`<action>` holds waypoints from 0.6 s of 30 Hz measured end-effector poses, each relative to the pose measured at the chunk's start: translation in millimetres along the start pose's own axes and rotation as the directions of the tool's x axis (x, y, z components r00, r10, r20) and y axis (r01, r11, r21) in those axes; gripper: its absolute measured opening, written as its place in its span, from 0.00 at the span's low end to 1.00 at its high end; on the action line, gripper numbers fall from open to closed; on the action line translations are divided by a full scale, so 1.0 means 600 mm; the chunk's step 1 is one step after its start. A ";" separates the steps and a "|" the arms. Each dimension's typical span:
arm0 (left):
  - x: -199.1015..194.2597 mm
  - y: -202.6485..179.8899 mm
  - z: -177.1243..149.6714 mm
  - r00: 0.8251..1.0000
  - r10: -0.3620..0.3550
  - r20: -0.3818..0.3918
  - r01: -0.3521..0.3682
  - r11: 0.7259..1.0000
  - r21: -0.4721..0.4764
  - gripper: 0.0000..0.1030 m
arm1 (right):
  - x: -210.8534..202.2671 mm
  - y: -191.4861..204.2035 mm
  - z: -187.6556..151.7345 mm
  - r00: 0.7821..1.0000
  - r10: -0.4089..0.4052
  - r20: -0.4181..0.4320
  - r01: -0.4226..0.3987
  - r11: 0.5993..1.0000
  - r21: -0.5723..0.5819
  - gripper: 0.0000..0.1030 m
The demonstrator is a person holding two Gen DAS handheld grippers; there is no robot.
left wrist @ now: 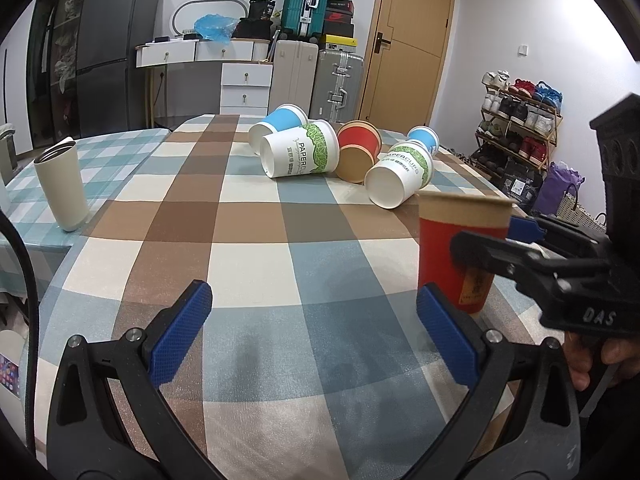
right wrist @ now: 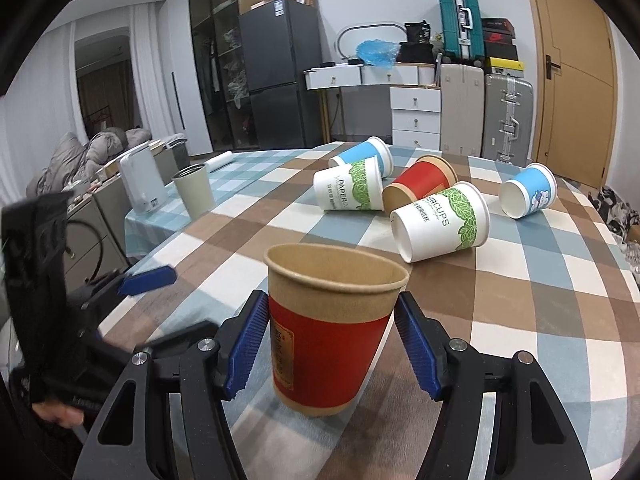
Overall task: Flip cup upright
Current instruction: 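Rotate the held red cup with the right gripper so its opening faces up, then lower the upright red cup onto the table and open the right gripper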
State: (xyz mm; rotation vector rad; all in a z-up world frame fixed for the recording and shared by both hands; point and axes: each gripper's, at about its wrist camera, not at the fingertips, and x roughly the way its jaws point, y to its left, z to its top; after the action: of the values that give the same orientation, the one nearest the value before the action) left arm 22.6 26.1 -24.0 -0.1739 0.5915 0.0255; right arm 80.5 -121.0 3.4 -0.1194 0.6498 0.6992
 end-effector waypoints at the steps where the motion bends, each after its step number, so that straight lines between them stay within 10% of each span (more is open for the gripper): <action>1: 0.001 0.000 0.000 1.000 0.001 0.002 -0.001 1.000 0.000 0.99 | -0.003 0.002 -0.004 1.000 -0.001 -0.002 0.001 1.000 -0.006 0.64; 18: -0.001 -0.005 0.000 1.000 0.004 0.013 -0.004 1.000 0.002 0.99 | -0.024 0.011 -0.036 1.000 0.002 0.026 0.000 0.998 -0.064 0.71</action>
State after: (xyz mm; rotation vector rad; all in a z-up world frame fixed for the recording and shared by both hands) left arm 22.6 23.3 -23.1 -0.1707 0.5791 0.0302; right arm 56.6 -130.9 -4.7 -0.1691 0.6028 0.7217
